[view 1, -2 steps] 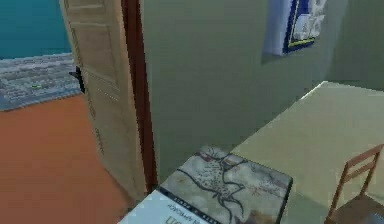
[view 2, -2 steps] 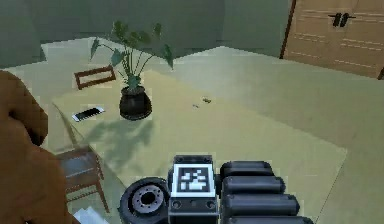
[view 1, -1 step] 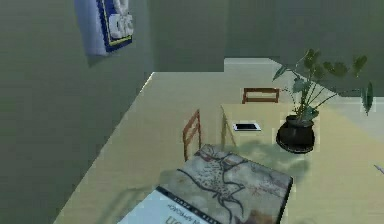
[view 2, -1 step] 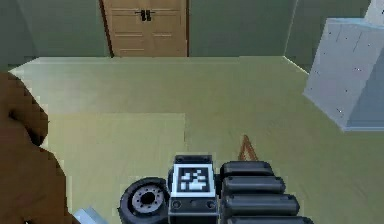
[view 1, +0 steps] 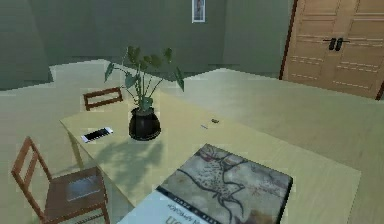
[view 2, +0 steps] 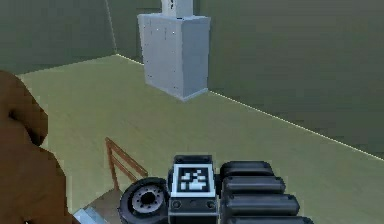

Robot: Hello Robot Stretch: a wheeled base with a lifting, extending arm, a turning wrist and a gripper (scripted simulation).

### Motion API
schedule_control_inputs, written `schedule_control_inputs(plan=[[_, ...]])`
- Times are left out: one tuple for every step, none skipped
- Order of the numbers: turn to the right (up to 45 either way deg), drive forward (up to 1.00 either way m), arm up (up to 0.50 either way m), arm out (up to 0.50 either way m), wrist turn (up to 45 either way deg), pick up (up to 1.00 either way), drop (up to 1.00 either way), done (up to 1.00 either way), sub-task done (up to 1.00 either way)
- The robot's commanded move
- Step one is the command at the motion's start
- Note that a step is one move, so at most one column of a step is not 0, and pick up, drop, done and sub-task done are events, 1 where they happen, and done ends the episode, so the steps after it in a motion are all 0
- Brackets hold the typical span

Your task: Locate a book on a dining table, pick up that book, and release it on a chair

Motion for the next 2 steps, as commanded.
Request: schedule_control_inputs(plan=[[3.0,0.00,0.00,0.00,0.0,0.00,0.00,0.00,0.00],[0.0,0.00,0.00,0.44,0.0,0.00,0.00,0.00,0.00]])
